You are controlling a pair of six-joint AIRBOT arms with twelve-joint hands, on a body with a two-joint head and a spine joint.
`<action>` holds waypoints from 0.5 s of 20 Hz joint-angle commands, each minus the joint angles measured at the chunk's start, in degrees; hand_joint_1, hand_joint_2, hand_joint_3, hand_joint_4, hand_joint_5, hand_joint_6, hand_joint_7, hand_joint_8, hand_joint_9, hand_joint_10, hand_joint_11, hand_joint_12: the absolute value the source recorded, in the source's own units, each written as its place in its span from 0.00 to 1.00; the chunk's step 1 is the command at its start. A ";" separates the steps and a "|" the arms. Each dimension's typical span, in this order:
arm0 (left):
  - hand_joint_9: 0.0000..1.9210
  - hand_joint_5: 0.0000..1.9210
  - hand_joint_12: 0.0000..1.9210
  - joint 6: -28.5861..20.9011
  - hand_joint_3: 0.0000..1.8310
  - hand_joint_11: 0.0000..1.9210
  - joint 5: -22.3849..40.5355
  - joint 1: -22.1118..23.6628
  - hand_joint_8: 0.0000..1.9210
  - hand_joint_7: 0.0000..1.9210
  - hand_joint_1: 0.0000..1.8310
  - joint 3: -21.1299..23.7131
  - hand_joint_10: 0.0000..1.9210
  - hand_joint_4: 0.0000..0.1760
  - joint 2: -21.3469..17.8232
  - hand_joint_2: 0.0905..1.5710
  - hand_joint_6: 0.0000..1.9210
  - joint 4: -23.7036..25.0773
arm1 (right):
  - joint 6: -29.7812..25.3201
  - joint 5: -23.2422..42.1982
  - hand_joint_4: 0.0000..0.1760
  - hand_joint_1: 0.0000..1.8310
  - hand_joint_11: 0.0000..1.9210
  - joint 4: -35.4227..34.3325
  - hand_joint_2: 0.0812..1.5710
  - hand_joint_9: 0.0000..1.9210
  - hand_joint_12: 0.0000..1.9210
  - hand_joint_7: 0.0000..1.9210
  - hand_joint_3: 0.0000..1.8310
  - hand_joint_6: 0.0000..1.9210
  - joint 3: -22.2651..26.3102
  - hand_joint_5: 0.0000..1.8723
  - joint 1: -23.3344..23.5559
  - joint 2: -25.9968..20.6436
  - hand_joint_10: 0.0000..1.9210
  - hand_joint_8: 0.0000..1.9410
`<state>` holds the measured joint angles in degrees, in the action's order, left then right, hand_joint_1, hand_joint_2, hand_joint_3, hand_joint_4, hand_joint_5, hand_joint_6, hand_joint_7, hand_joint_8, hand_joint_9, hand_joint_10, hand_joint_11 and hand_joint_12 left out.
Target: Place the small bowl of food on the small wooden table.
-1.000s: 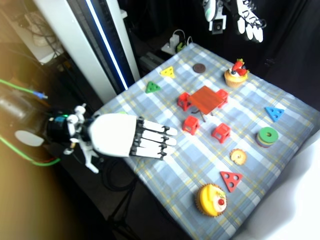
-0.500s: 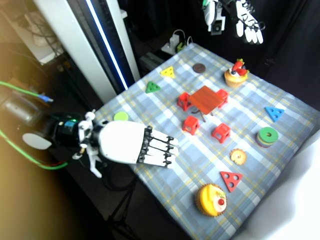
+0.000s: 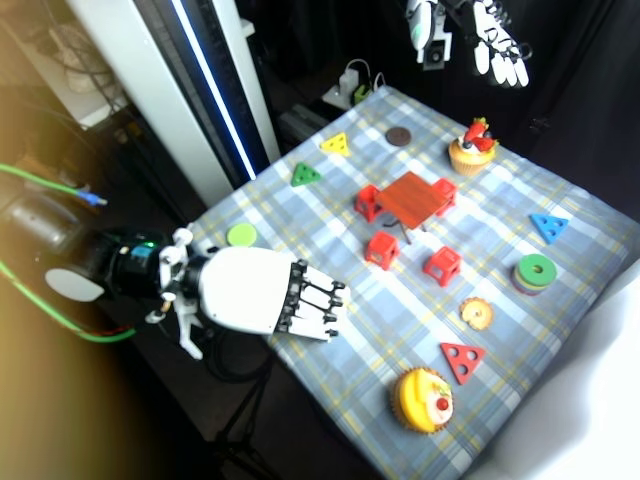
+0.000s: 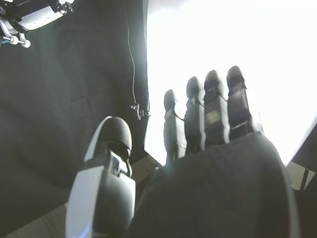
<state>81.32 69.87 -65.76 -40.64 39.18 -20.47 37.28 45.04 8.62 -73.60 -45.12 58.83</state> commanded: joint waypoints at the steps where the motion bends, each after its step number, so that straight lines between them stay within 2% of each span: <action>1: 0.09 0.21 0.05 -0.57 0.00 0.00 7.13 0.61 0.00 0.15 0.20 -0.14 0.00 0.56 0.03 0.80 0.00 0.63 | -0.03 4.79 0.00 0.66 0.28 -1.13 0.71 0.49 0.81 0.51 0.00 0.50 -0.33 0.48 0.58 -0.28 0.32 0.58; 2: 0.09 0.20 0.06 -0.65 0.00 0.00 7.13 0.61 0.00 0.15 0.19 -0.15 0.00 0.59 0.05 0.81 0.00 0.63 | -0.03 4.78 0.00 0.68 0.33 -1.13 0.69 0.49 0.84 0.54 0.00 0.43 -0.32 0.50 0.59 -0.27 0.47 0.58; 3: 0.09 0.20 0.06 -0.68 0.00 0.00 7.11 0.61 0.00 0.15 0.20 -0.17 0.00 0.57 0.07 0.80 0.00 0.63 | -0.03 4.78 0.00 0.61 0.38 -1.12 0.70 0.50 0.88 0.52 0.00 0.51 -0.32 0.51 0.59 -0.24 0.59 0.55; 4: 0.09 0.19 0.06 -0.71 0.00 0.00 7.11 0.62 0.00 0.15 0.20 -0.19 0.00 0.55 0.10 0.80 0.00 0.62 | 0.02 4.79 0.00 0.61 0.41 -1.12 0.71 0.49 0.91 0.52 0.00 0.54 -0.32 0.50 0.75 -0.23 0.68 0.56; 5: 0.10 0.19 0.06 -0.74 0.00 0.01 7.11 0.62 0.00 0.15 0.18 -0.21 0.00 0.59 0.10 0.80 0.00 0.60 | 0.06 4.79 0.00 0.59 0.41 -1.01 0.72 0.48 0.96 0.51 0.00 0.57 -0.32 0.48 1.02 -0.23 0.77 0.62; 6: 0.10 0.20 0.07 -0.78 0.00 0.00 7.11 0.62 0.00 0.15 0.19 -0.23 0.00 0.55 0.10 0.80 0.00 0.59 | 0.06 4.79 0.00 0.62 0.51 -0.70 0.72 0.55 0.91 0.54 0.00 0.56 -0.28 0.49 1.38 -0.23 0.75 0.60; 9: 0.09 0.20 0.08 -0.86 0.00 0.00 7.17 0.61 0.00 0.15 0.21 -0.28 0.00 0.61 0.10 0.80 0.00 0.58 | 0.06 5.41 0.00 0.59 0.64 0.89 0.72 0.66 0.88 0.61 0.00 0.57 0.16 0.48 3.09 -0.25 0.75 0.61; 10: 0.09 0.20 0.08 -0.89 0.00 0.02 7.22 0.60 0.00 0.15 0.22 -0.28 0.00 0.61 0.10 0.80 0.00 0.57 | 0.06 6.72 0.00 0.61 0.67 1.50 0.73 0.67 0.98 0.61 0.00 0.58 0.58 0.47 3.86 -0.34 0.89 0.76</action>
<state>80.99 69.89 -65.76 -40.64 39.18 -20.60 37.32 44.23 11.11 -73.03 -42.02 58.83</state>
